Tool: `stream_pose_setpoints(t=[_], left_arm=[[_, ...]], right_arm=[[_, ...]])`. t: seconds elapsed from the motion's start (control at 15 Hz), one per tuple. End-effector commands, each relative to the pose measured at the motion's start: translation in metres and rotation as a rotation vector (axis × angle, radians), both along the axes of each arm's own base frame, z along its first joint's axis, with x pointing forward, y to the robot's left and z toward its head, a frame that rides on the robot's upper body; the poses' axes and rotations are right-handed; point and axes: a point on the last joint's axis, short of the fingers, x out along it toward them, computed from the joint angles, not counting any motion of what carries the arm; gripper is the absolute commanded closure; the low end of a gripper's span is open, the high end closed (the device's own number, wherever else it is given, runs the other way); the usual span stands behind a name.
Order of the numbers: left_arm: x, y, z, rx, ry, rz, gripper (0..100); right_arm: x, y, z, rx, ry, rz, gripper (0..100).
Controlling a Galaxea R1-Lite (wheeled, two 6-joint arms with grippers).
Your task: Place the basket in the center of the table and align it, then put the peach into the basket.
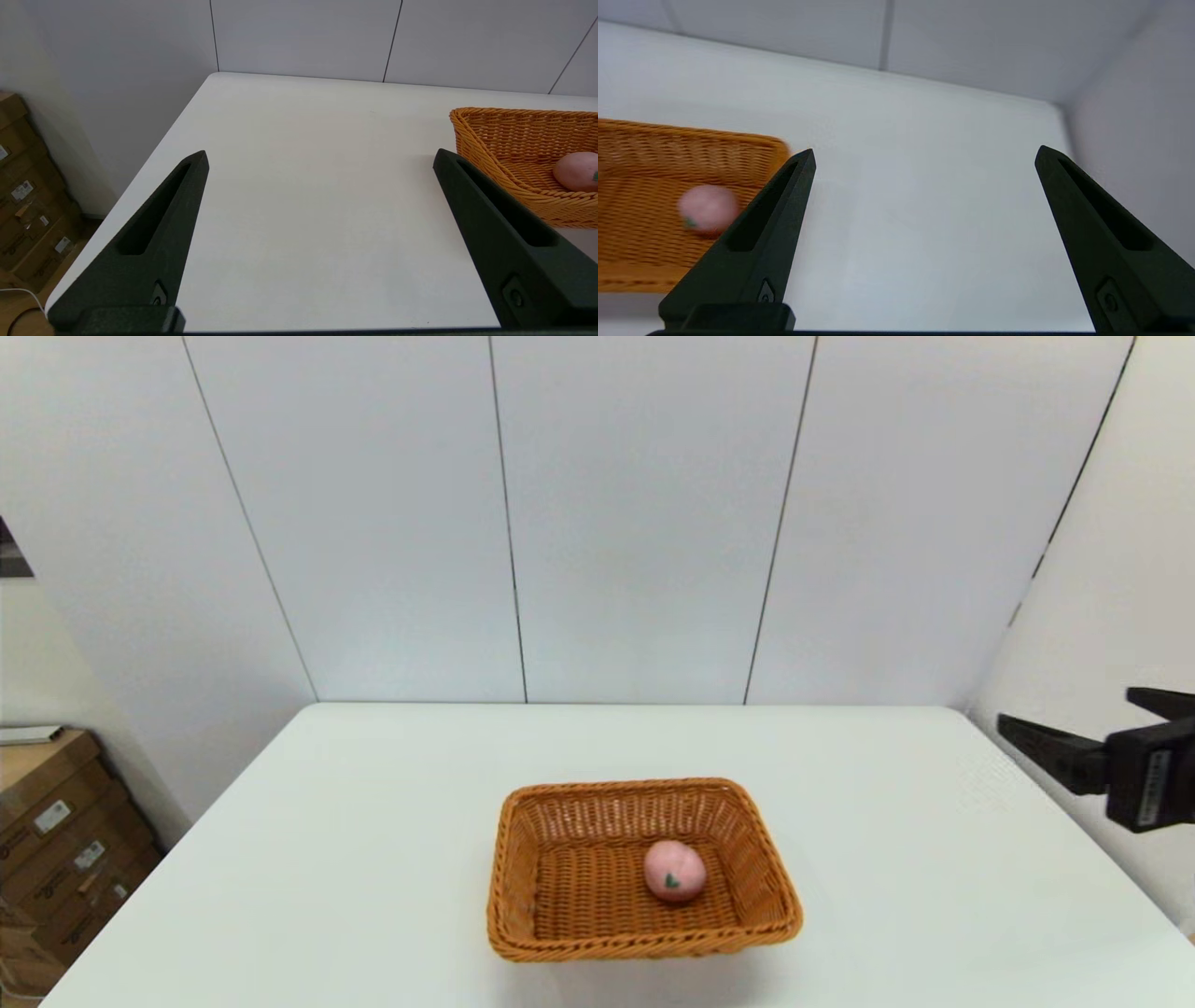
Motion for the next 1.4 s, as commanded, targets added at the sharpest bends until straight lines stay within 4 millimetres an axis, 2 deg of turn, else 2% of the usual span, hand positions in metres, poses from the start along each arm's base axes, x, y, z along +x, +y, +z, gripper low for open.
stream_pose_setpoints(t=[0.07, 0.13, 0.33, 0.47, 0.73, 1.07, 1.4], left_arm=[[0.000, 0.000, 0.000, -0.004, -0.002, 0.002, 0], [0.000, 0.000, 0.000, -0.003, -0.002, 0.002, 0], [0.000, 0.000, 0.000, -0.003, -0.002, 0.002, 0], [0.000, 0.000, 0.000, -0.004, -0.002, 0.002, 0], [0.000, 0.000, 0.000, -0.004, -0.002, 0.002, 0], [0.000, 0.000, 0.000, -0.004, -0.002, 0.002, 0], [0.000, 0.000, 0.000, -0.004, -0.002, 0.002, 0]], right_arm=[[-0.074, -0.024, -0.007, -0.057, -0.086, -0.046, 0], [-0.090, -0.029, -0.015, -0.074, -0.119, -0.040, 0], [-0.115, -0.037, -0.027, -0.097, -0.129, -0.086, 0], [-0.124, -0.040, -0.033, -0.107, -0.111, -0.145, 0], [-0.145, -0.042, -0.064, -0.110, -0.137, -0.231, 0], [-0.161, -0.042, -0.090, -0.106, -0.184, -0.278, 0], [-0.166, -0.041, -0.104, -0.087, -0.207, -0.247, 0]])
